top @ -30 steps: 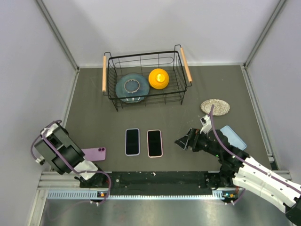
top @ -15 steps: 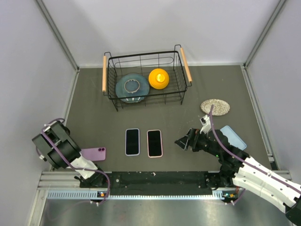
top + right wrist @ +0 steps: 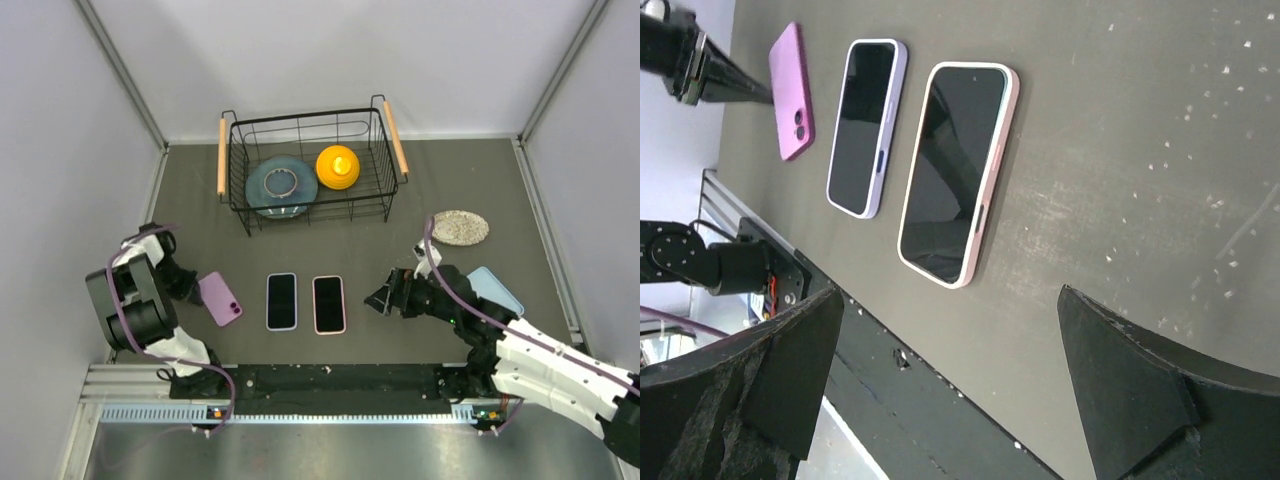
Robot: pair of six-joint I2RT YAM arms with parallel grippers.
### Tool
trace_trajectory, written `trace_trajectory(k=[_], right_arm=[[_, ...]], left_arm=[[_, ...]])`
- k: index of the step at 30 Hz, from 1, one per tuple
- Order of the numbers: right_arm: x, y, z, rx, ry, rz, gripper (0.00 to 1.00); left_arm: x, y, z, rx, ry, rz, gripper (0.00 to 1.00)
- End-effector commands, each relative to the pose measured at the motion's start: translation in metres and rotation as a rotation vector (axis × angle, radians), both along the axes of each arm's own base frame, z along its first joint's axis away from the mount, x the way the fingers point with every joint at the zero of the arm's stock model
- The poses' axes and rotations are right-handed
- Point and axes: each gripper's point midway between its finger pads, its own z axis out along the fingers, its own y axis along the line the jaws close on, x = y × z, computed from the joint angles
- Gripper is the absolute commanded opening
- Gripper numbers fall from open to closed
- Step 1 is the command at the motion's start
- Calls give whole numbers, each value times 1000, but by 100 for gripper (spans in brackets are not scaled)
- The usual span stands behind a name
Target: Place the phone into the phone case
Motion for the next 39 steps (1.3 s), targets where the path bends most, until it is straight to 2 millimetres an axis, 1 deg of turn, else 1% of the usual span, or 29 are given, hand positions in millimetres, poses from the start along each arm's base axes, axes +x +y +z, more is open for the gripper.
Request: trace_trajectory(k=[1,2,4,5,6,7,8,9,10,12,13,14,15,16,18,19,20,21,22,23,24,25,26,28,29,30,33,35,39], right_arm=[[12,26,32,64,-49,50,89],[12,35,42,75,-61,67,88],[15,47,37,37,-47,81,88],[17,59,54,49,-73,93,88],[18,69,46,18,-54,108,88],[23,80,61,36,-72,113,87],[21,90,60,23,-65,126,87],[27,103,54,11,-55,128,86],[33,117,67,27,-67,135,86],[33,138,71,17,-68,153,85],[39,158,72,-6,-72,158,84],[46,168,77,-17,-96,137,84],[40,178,68,-63,-82,154,84],[47,197,67,-84,-73,159,84],[47,218,59,-97,-57,184,83],[51,233,72,-74,-74,188,83],[54,244,49,-117,-54,194,83],[53,252,46,-127,-61,205,82],[57,264,53,-115,-70,207,82],[57,271,34,-153,-46,219,82],[58,281,38,-142,-44,224,82],[59,285,32,-155,-34,223,82],[59,287,14,-197,-14,222,82],[60,298,15,-193,-19,225,82],[59,302,-1,-216,-7,231,82],[61,307,0,-210,-8,234,81],[62,313,-19,-234,5,240,81],[61,317,-24,-237,7,245,81],[62,325,-31,-233,5,249,80]], left_arm=[[78,-19,9,-55,-360,-231,0],[82,-20,16,-48,-402,-254,0],[72,-16,18,-8,-386,-262,0],[66,-11,21,34,-383,-264,0],[63,-9,22,52,-381,-260,0],[61,-7,28,73,-401,-260,0],[58,-11,26,56,-416,-267,0],[62,-15,27,39,-460,-291,0],[77,-13,33,51,-556,-345,0],[81,-22,31,0,-620,-357,0],[78,-17,25,5,-598,-326,0],[77,-10,24,16,-577,-296,0],[73,-4,20,29,-540,-244,0],[66,-1,14,16,-500,-210,0],[66,3,11,15,-473,-190,0],[64,3,7,9,-448,-186,0],[63,2,6,0,-435,-184,0],[63,2,5,-5,-430,-196,0],[62,-2,0,-41,-419,-203,0],[61,-6,-1,-63,-407,-208,0],[57,-10,-7,-92,-384,-207,0],[56,-17,-9,-132,-385,-214,0],[55,-20,-10,-150,-387,-217,0],[50,-32,-14,-209,-400,-235,0],[49,-34,-15,-217,-401,-243,0],[46,-37,-18,-229,-391,-241,0],[38,-49,-23,-294,-381,-244,0],[33,-57,-25,-338,-374,-237,0],[24,-58,-29,-335,-335,-221,0]])
